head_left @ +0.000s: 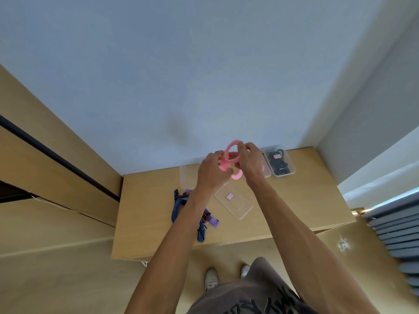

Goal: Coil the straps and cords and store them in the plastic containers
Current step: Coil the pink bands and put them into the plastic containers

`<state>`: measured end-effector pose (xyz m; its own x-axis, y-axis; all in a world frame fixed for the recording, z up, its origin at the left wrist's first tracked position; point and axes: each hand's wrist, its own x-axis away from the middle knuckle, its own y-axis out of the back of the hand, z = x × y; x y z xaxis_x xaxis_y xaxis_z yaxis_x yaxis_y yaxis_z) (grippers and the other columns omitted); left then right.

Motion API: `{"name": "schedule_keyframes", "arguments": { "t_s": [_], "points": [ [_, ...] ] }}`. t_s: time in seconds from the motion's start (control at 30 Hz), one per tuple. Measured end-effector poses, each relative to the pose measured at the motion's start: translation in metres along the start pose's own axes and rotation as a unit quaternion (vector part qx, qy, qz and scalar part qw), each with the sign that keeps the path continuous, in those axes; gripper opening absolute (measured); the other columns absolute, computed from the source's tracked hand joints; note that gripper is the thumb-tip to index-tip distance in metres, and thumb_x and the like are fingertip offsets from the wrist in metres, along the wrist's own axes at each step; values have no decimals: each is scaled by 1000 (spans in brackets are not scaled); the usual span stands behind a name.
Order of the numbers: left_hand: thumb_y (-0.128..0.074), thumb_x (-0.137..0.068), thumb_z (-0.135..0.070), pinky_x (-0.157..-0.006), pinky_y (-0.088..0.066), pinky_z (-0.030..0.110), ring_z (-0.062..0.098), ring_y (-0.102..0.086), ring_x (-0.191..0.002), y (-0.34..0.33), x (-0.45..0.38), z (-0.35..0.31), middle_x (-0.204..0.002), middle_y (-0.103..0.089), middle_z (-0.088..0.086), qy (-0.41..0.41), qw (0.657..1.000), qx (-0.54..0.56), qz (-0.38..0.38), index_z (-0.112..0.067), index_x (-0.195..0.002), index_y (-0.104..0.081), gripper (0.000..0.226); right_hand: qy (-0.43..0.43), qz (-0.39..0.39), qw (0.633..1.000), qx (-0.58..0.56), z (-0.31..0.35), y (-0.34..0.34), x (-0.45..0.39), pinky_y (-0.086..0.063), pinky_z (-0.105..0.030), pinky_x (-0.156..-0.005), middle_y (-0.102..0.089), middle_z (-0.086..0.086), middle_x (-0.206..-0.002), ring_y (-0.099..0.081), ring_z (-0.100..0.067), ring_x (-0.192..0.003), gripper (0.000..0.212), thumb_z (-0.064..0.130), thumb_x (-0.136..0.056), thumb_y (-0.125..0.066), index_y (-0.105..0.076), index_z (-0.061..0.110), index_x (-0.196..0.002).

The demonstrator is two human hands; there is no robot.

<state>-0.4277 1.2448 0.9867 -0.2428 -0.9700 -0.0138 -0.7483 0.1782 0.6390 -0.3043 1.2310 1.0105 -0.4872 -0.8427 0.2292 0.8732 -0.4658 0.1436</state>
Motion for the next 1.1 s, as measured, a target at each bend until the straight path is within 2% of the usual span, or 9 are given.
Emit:
{"name": "schedule_keyframes", "arguments": {
  "t_s": [0.13, 0.23, 0.37, 0.47, 0.67, 0.77, 0.87, 0.97, 1.1],
  "points": [
    [-70, -84, -23, -62, -47, 28, 9, -56, -65, -11, -2, 2, -74, -61, -7, 10, 998, -1, -61, -11, -93, -63, 17, 27, 33, 998, 50, 17, 3, -4, -59, -47, -79, -75, -10, -78, -74, -27, -79, 31, 32, -90, -60, -67, 3, -81],
    [-61, -86, -8, -57, -44, 26, 13, -57, -56, -6, -14, 9, -60, -60, -3, 105, 982, 142, -66, -9, -75, -62, 11, 42, 40, 998, 8, 15, 5, -5, -57, -32, -67, -75, -6, -77, -74, -18, -71, 39, 36, -94, -57, -69, 1, -82],
    [-62, -79, 9, -66, -57, 28, 25, -73, -79, 9, -17, 6, -85, -69, 16, 226, 843, 487, 28, 0, -102, -66, 25, 0, -74, 995, 64, -13, 6, -15, -42, -28, -67, -68, -6, -83, -60, -18, -81, 37, 38, -92, -56, -65, 2, -92],
    [-60, -78, 3, -63, -53, 30, 31, -70, -80, 16, -16, 5, -84, -66, 14, 190, 832, 517, 62, -8, -110, -61, 34, -131, 26, 991, -7, -40, 9, -13, -47, -38, -89, -68, -11, -99, -62, -28, -99, 44, 48, -87, -60, -69, 10, -108],
    [-63, -88, -23, -70, -60, 34, 32, -73, -84, 14, -15, 8, -92, -72, 21, 216, 781, 575, 108, -4, -116, -58, 34, -261, 190, 922, -214, -76, 9, 2, -50, -35, -76, -69, -12, -92, -66, -23, -79, 23, 31, -87, -66, -76, 11, -91],
    [-57, -97, -28, -72, -60, 33, 31, -74, -87, 17, -18, 15, -100, -73, 24, 238, 781, 569, 95, -2, -124, -58, 38, -245, 199, 933, -171, -74, 5, 1, -42, -29, -69, -63, -5, -88, -54, -16, -75, 12, 22, -88, -66, -74, 13, -86],
    [-51, -95, -22, -70, -56, 33, 33, -73, -85, 18, -16, 19, -94, -72, 24, 242, 752, 606, 91, 1, -118, -57, 33, -278, 211, 931, -104, -69, 0, -2, -38, -36, -79, -60, -6, -104, -52, -21, -92, 48, 60, -85, -65, -67, 15, -102],
    [-52, -96, -27, -66, -56, 32, 33, -72, -83, 14, -12, 15, -94, -72, 23, 238, 742, 616, 118, 1, -121, -57, 38, -337, 232, 870, -274, -73, -4, -2, -48, -48, -89, -61, -24, -121, -63, -40, -108, 68, 63, -86, -61, -57, 6, -124],
    [-52, -98, -30, -67, -56, 29, 33, -74, -86, 10, -16, 10, -97, -74, 17, 245, 778, 567, 113, -8, -115, -58, 28, -290, 156, 873, -360, -69, -9, 0, -54, -34, -73, -61, -11, -96, -65, -23, -78, 20, 23, -94, -59, -62, 5, -100]
  ]
}}
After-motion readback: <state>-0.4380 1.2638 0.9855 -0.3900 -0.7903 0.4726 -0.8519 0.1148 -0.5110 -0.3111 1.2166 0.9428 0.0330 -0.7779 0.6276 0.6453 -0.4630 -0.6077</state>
